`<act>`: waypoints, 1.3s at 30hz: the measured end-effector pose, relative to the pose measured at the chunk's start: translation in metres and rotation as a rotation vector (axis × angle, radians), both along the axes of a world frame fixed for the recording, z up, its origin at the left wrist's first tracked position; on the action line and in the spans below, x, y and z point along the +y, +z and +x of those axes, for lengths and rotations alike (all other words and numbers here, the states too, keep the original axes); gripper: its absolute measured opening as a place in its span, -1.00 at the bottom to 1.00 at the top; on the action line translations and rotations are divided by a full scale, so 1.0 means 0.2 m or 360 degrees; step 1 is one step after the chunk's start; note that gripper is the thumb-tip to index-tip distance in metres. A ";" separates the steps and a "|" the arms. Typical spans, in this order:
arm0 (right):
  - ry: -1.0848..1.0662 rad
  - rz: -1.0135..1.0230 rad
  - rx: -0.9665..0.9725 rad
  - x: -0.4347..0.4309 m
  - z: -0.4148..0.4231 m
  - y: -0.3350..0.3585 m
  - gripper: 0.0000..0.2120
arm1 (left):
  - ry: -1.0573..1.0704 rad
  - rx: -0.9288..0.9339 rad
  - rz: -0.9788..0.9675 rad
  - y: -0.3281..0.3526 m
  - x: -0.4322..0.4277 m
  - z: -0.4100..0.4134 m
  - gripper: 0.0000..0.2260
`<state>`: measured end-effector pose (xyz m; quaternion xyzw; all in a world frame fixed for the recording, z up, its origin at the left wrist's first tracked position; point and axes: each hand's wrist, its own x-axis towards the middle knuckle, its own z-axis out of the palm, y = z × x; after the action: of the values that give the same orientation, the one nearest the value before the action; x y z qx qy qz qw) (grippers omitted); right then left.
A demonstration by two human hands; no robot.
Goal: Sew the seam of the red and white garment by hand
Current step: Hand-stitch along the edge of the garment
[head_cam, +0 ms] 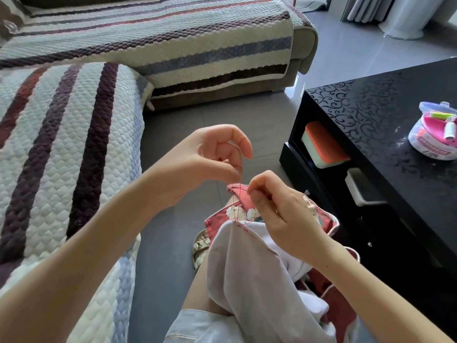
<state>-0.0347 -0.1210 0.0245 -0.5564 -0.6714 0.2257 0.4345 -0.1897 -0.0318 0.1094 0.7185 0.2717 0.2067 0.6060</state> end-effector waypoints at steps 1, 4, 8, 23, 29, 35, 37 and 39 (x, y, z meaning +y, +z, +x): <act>0.0017 0.0016 0.0022 0.00 -0.01 0.01 -0.92 | -0.0002 -0.0001 -0.0005 0.00 0.00 0.00 -0.77; 0.0163 0.0066 0.0266 -0.02 -0.02 0.05 -0.90 | 0.0008 -0.0001 -0.0022 -0.01 0.02 -0.01 -0.77; 0.0441 0.0133 0.0769 -0.05 0.00 0.12 -0.93 | 0.0004 0.0000 -0.0069 -0.07 0.03 -0.01 -0.78; 0.0204 0.0087 0.1011 -0.05 0.20 0.19 -0.84 | -0.0266 0.0387 -0.0188 -0.45 -0.09 0.03 -0.89; -0.0051 0.0194 0.0841 -0.03 0.28 0.20 -0.91 | -0.0159 0.0171 -0.0181 -0.43 -0.11 0.02 -0.89; -0.0304 0.0179 0.0973 0.00 0.29 0.20 -0.88 | -0.0015 0.0039 0.0254 -0.45 -0.14 0.05 -0.83; -0.0354 0.0061 0.1268 0.03 0.33 0.18 -0.88 | 0.0121 0.0084 0.0355 -0.47 -0.13 0.04 -0.83; -0.0387 -0.0073 0.1627 0.08 0.38 0.16 -0.84 | 0.0208 0.0139 0.0363 -0.48 -0.13 0.03 -0.86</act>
<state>0.0423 -0.1054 0.0566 -0.4585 -0.2991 0.4310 0.7173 -0.1846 -0.0578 0.0131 0.7718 0.3189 0.2438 0.4931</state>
